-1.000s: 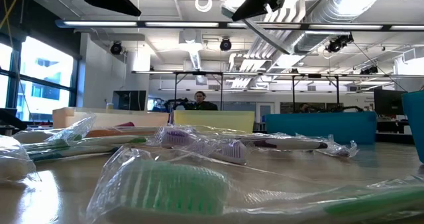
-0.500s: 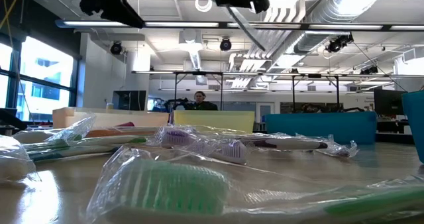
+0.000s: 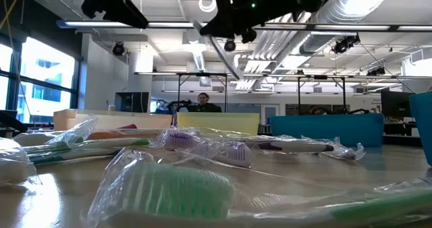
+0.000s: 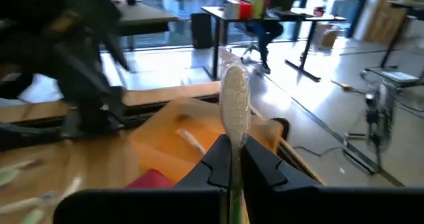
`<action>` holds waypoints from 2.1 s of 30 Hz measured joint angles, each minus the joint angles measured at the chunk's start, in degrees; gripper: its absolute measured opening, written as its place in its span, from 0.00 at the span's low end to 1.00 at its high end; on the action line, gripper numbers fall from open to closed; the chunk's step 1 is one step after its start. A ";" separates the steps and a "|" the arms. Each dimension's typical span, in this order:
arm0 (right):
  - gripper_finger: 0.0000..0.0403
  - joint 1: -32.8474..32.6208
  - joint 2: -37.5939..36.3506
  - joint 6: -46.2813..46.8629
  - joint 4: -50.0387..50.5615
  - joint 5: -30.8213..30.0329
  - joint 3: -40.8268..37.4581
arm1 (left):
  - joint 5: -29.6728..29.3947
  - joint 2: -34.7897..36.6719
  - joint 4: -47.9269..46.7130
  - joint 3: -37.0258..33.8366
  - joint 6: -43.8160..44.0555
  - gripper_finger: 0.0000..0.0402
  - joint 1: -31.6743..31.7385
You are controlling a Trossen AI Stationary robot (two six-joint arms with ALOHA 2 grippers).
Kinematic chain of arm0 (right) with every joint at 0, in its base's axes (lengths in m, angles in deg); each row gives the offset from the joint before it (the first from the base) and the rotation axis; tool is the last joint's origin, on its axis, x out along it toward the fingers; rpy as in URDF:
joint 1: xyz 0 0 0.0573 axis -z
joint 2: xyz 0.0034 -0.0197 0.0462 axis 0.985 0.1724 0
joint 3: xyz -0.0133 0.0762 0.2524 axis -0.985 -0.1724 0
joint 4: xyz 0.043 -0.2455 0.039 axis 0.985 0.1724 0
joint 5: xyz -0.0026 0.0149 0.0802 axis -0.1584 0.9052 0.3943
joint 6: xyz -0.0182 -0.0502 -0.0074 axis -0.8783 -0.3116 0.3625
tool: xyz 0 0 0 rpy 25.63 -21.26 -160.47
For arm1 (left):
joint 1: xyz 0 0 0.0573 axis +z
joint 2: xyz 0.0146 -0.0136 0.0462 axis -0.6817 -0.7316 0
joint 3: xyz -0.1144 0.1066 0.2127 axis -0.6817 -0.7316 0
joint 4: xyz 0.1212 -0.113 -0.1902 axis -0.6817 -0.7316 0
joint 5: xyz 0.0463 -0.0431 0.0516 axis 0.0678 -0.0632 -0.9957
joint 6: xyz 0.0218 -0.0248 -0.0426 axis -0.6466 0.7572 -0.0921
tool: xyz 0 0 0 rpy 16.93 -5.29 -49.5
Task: Pick & Place Toothbrushes
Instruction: Put the green toothbrush into the yellow bin
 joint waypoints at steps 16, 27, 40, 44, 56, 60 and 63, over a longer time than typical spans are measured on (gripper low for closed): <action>0.02 5.93 3.14 7.71 -0.08 -3.99 0.02 | 0.85 -3.42 1.83 -0.01 2.62 0.31 0.00; 0.02 6.30 10.40 8.06 -0.95 -11.96 0.02 | 1.00 -5.20 2.99 -0.04 2.62 0.31 0.00; 0.02 8.23 12.49 14.40 5.24 -12.41 0.02 | 1.00 -5.60 3.44 0.00 3.04 0.31 -0.02; 0.02 8.62 12.49 16.58 7.88 -11.37 0.02 | 1.00 -5.60 3.43 0.00 3.04 0.31 -0.02; 0.08 8.55 12.44 19.59 9.89 -11.19 0.02 | 1.00 -5.59 3.42 0.00 3.48 0.31 -0.02; 0.20 8.55 12.44 19.58 9.88 -11.23 0.02 | 1.01 -5.58 3.41 0.00 3.50 0.31 -0.02; 0.27 8.40 12.44 19.45 9.89 -11.21 0.02 | 1.01 -5.58 3.32 0.00 3.50 0.31 -0.02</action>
